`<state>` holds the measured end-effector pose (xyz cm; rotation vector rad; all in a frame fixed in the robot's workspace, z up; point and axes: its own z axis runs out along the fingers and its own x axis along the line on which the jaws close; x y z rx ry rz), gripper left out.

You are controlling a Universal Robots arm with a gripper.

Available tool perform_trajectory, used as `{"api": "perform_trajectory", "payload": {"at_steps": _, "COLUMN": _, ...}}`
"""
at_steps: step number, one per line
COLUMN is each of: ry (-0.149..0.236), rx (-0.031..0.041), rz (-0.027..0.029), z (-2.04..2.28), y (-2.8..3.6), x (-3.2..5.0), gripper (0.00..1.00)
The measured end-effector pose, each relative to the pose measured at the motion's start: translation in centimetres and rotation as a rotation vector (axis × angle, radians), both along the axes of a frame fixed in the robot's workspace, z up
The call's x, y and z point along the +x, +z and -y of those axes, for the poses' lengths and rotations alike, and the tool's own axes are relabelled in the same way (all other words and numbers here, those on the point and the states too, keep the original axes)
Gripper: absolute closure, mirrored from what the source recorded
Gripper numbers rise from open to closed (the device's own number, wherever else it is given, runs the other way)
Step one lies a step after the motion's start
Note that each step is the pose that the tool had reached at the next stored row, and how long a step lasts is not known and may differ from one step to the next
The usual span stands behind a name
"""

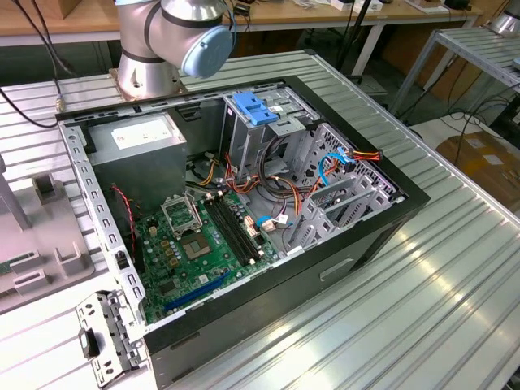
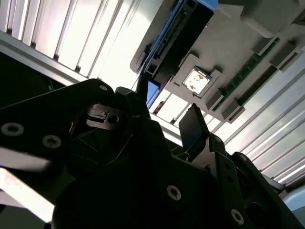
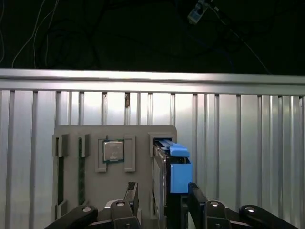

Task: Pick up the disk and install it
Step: 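Pick up the disk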

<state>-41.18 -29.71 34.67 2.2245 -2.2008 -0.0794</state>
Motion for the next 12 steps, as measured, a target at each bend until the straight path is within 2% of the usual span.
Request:
{"api": "perform_trajectory", "payload": {"at_steps": 4, "ry": 0.002, "rx": 0.0027, "rz": 0.0003, "z": -0.84, "y": -0.74, "x": 0.0, "gripper": 0.46}}
{"api": "perform_trajectory", "payload": {"at_steps": 12, "ry": 0.008, "rx": 0.0027, "rz": 0.0001, "z": -1.01, "y": -2.16, "x": -0.03, "gripper": 0.46}}
